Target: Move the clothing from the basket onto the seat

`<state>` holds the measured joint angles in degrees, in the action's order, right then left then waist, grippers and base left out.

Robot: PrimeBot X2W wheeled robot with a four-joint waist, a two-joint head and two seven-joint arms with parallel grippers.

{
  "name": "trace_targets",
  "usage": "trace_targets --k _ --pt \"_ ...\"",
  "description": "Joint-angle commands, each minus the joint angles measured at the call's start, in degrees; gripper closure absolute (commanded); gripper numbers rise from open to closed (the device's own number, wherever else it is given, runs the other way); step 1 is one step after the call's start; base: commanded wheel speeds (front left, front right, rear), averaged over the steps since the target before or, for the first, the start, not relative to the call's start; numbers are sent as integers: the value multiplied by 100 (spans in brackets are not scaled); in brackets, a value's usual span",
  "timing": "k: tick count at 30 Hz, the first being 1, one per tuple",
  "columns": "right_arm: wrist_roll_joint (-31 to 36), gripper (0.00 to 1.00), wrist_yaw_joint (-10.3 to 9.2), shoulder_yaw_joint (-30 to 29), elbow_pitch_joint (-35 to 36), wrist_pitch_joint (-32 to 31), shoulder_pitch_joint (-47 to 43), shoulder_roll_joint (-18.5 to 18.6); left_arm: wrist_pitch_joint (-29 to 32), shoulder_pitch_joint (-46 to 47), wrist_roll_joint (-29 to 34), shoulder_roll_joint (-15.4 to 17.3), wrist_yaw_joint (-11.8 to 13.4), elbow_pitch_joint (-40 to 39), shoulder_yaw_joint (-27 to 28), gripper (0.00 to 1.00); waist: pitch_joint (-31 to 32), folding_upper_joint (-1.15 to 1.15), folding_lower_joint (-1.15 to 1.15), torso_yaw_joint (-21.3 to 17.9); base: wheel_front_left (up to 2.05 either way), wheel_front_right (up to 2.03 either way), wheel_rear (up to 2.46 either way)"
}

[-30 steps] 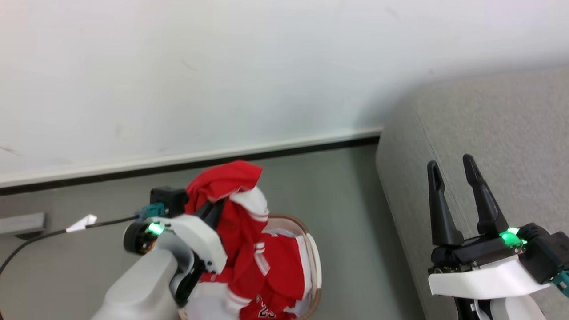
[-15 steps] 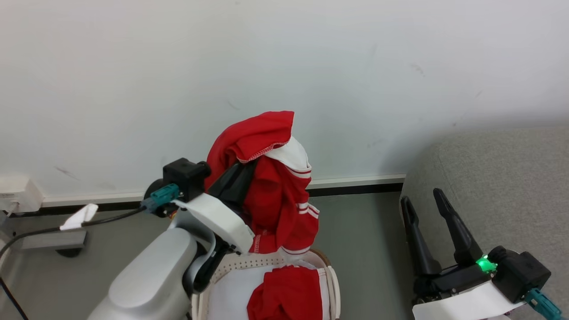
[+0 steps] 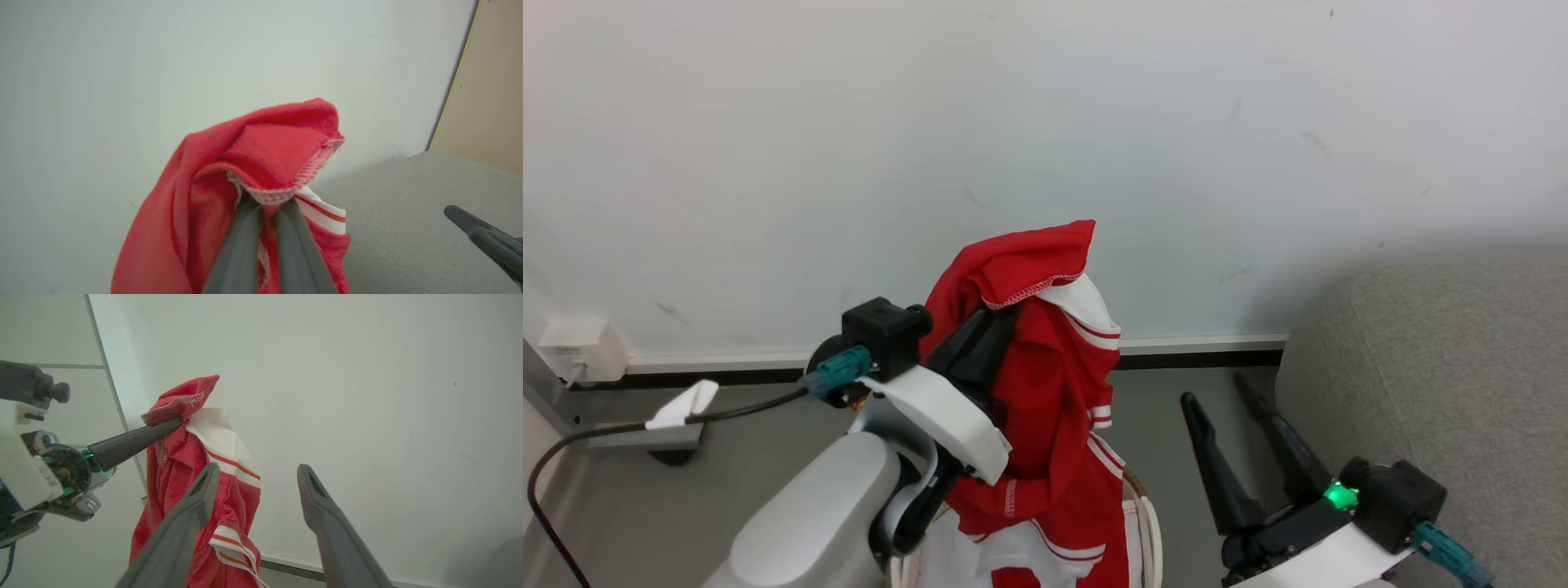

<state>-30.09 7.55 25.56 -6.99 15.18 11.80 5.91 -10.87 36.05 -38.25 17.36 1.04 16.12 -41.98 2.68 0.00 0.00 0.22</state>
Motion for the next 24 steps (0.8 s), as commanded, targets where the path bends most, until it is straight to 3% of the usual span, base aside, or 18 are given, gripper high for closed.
trace_targets --k 1,10,17,24 --pt "-44 0 -12 50 -58 -5 35 60 18 -61 -54 13 3 -33 -6 100 1 0 0 11 0 0 0" --pt "-586 0 -12 1411 -1324 -5 959 171 5 -101 -23 -186 -45 -88 -220 100 16 0 0 226 0 0 0" --pt "-580 0 -12 1490 -2390 -5 1355 -10 -13 -158 59 -379 -156 -125 -489 100 36 0 0 568 0 0 0" --pt "-677 0 -12 1560 -3013 -5 1434 -133 52 -237 115 -538 -206 -268 -756 100 54 0 0 938 0 0 0"
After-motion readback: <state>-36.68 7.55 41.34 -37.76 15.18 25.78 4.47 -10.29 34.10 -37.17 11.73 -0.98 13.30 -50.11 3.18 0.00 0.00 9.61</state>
